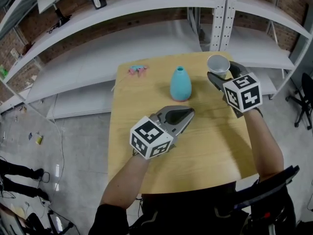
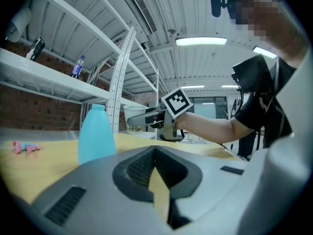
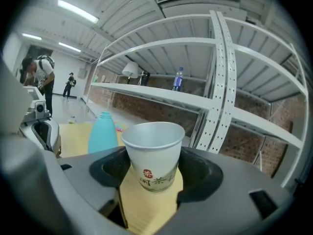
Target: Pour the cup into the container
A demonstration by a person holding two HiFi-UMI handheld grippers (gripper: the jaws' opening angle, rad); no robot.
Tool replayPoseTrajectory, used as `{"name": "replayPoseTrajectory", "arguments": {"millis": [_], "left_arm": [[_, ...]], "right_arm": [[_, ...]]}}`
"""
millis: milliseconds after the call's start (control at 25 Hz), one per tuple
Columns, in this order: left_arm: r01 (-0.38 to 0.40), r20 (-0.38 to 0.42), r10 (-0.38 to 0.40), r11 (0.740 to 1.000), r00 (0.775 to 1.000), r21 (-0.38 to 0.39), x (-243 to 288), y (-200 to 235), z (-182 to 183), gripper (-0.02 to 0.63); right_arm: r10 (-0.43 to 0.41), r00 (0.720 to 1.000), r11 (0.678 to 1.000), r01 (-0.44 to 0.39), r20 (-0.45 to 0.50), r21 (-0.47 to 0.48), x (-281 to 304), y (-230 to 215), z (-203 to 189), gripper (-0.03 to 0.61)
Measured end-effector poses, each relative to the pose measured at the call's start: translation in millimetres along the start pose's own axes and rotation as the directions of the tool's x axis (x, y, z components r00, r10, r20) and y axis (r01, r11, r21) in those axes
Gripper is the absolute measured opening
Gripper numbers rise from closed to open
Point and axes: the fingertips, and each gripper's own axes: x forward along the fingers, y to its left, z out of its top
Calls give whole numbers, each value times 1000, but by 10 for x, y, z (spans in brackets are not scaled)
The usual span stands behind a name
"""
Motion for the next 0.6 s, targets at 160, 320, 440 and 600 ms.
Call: {"name": "replayPoseTrajectory", "arguments": {"millis": [160,320,440,600], "left_arm": [[16,0,-16,1000,1000,4,-24,-23,-11,-2],[38,-4,-37,999,999,7,-95,-59,-29,-2],[37,-1,-37,999,999,8,-123,-49,-12,-2],[31,1,-31,999,1000,7,-140,-23,-16,-2]], "right_arm": [[-11,1000,991,10,-5,-132,5,142,189,310],[-28,1000,970,24,-13,-243,6,256,329,308],[-37,999,945,29,-18,-325,0,339,454,310],[-50,998,913,35,-26,-407,35,448,556,310]]}}
